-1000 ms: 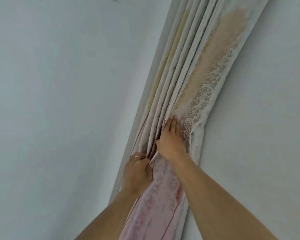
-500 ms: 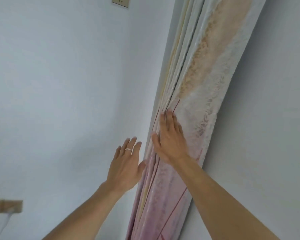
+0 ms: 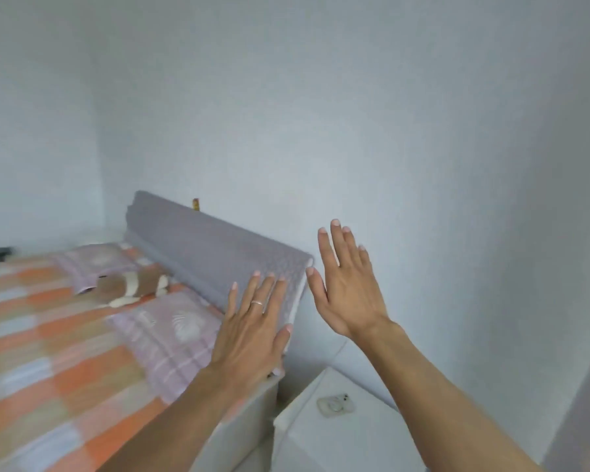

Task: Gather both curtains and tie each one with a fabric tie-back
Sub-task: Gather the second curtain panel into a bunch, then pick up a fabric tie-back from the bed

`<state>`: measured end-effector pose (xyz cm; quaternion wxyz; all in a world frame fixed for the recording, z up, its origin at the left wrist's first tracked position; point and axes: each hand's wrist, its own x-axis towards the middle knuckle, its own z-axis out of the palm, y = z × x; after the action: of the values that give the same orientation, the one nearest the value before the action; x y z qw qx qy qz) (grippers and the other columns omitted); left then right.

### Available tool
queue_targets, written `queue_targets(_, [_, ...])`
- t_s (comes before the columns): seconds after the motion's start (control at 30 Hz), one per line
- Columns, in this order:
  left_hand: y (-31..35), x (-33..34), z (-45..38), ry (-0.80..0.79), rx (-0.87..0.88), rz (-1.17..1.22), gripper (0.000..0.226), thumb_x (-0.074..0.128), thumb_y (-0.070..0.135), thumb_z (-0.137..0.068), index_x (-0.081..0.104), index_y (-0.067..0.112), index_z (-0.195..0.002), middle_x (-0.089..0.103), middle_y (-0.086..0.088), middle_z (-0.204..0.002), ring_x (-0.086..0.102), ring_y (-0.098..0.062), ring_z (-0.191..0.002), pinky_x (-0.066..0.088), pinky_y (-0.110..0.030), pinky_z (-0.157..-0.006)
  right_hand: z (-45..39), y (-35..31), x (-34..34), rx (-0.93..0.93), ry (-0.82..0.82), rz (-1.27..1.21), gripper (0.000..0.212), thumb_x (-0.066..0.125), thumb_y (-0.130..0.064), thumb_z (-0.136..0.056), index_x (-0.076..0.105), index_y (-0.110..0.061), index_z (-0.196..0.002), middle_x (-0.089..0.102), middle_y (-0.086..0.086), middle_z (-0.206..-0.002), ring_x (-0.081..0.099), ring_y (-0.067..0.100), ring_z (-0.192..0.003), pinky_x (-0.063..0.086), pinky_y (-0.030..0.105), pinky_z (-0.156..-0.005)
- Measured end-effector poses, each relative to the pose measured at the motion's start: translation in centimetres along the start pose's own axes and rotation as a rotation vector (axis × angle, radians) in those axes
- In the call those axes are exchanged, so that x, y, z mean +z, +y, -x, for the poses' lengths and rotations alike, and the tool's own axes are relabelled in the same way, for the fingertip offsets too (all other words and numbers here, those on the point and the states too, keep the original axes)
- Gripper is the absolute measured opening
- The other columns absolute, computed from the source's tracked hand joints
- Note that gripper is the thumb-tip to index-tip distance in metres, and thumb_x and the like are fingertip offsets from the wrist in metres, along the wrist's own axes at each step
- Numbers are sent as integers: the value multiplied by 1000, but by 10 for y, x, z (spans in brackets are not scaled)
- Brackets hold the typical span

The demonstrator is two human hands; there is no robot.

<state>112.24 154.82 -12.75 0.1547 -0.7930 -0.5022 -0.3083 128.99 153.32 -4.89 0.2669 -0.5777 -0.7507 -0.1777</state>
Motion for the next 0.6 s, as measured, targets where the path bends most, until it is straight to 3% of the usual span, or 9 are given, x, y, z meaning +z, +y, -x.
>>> queue_targets(0.07, [-69,-26,43,-19,-110,-96,69,46,41,-83,32,12,-144,43,-9,-149,33,-31,-141,29,-55,-113,-17,-77,37,-106,-49,-104,69,10,-47,-95,-1,-15,-155,-8,8,-165,-7,25,-152,1,44,-122])
queue_targets(0.17, [-173,-65,113,-56,-265,-246,67,48,43,-86,34,12,-144,44,-10,-149,36,-31,-140,19,-51,-114,-31,-197,87,-260,-140,-183,73,6,-49,-91,1,-15,-156,-5,9,-165,-4,26,-152,6,49,-123])
queue_targets(0.27, [-256,-105,184,-88,-431,-335,65,44,45,-87,34,11,-142,49,-12,-144,41,-33,-136,31,-56,-111,-33,-306,127,-384,-192,-261,75,4,-48,-89,4,-14,-156,-3,9,-165,-3,27,-152,6,47,-122])
queue_targets(0.33, [-313,-130,243,-124,-541,-369,64,39,46,-88,32,11,-141,51,-12,-142,44,-34,-135,37,-57,-106,-29,-391,155,-464,-245,-336,67,16,-45,-97,6,-15,-156,-1,8,-165,-2,25,-152,6,45,-121])
queue_targets(0.43, [-382,-159,329,-172,-701,-417,63,36,46,-88,34,10,-140,55,-10,-139,47,-32,-133,41,-57,-102,-20,-510,196,-564,-325,-437,62,28,-39,-102,7,-16,-155,-3,6,-165,-3,23,-152,6,45,-122])
queue_targets(0.6, [-470,-200,473,-301,-998,-455,63,36,46,-85,38,11,-137,59,-10,-134,50,-32,-130,43,-56,-100,19,-694,263,-755,-495,-509,61,26,-39,-103,8,-13,-155,-2,8,-165,0,26,-152,11,46,-122])
